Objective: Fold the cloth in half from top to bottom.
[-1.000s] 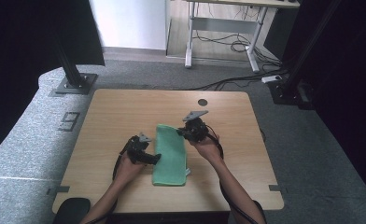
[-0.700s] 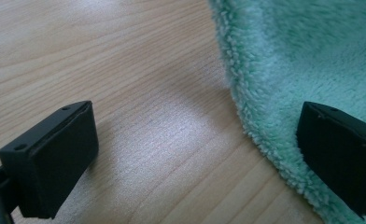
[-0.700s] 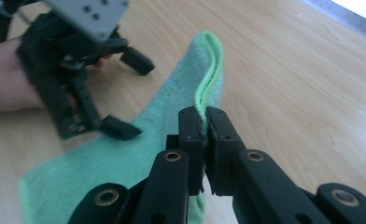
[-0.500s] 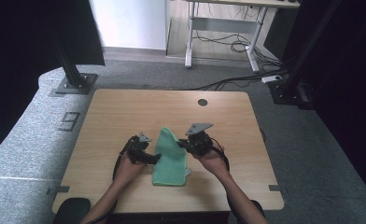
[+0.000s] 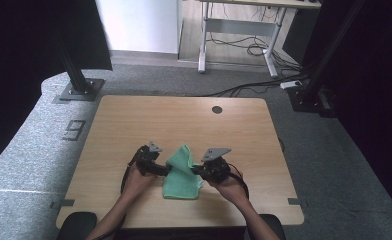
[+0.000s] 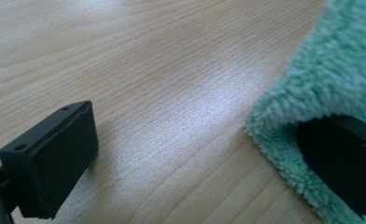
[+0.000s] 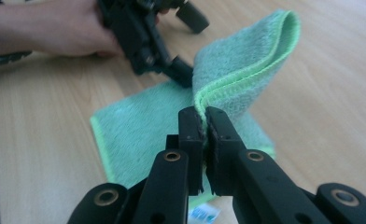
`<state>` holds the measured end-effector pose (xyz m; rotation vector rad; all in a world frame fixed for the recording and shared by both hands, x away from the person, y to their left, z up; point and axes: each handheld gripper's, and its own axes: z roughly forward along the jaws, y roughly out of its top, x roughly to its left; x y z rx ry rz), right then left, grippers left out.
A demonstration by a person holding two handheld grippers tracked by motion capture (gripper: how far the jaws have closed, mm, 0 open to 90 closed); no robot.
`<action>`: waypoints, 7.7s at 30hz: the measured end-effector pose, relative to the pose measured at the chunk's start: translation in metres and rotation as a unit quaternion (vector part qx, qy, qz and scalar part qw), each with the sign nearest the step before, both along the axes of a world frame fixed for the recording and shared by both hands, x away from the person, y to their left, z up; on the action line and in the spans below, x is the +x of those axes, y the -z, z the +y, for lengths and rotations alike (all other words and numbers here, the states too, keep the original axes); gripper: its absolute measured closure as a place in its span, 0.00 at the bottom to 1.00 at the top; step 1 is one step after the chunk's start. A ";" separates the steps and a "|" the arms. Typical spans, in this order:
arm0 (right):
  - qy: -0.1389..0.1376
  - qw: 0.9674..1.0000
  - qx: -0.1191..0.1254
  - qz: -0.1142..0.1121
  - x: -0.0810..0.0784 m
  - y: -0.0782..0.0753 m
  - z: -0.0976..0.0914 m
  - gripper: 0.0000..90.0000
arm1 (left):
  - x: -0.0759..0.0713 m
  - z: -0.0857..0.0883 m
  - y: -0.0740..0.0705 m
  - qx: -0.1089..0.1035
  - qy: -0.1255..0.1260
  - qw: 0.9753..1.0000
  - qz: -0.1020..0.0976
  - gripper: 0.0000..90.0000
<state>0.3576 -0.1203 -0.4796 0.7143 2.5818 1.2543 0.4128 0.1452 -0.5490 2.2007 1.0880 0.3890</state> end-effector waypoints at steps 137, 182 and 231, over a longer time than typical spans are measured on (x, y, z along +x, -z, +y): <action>0.159 0.985 -0.052 0.034 0.013 0.071 -0.016 0.05 | -0.035 0.003 -0.001 -0.006 0.050 0.999 0.006 0.00; 0.217 0.975 -0.043 0.027 0.095 0.072 -0.017 0.06 | 0.046 -0.003 -0.001 -0.005 0.006 1.000 0.006 0.00; 0.179 0.983 -0.030 0.034 0.094 0.050 -0.021 0.00 | 0.039 0.006 -0.025 -0.006 0.035 0.999 -0.010 0.00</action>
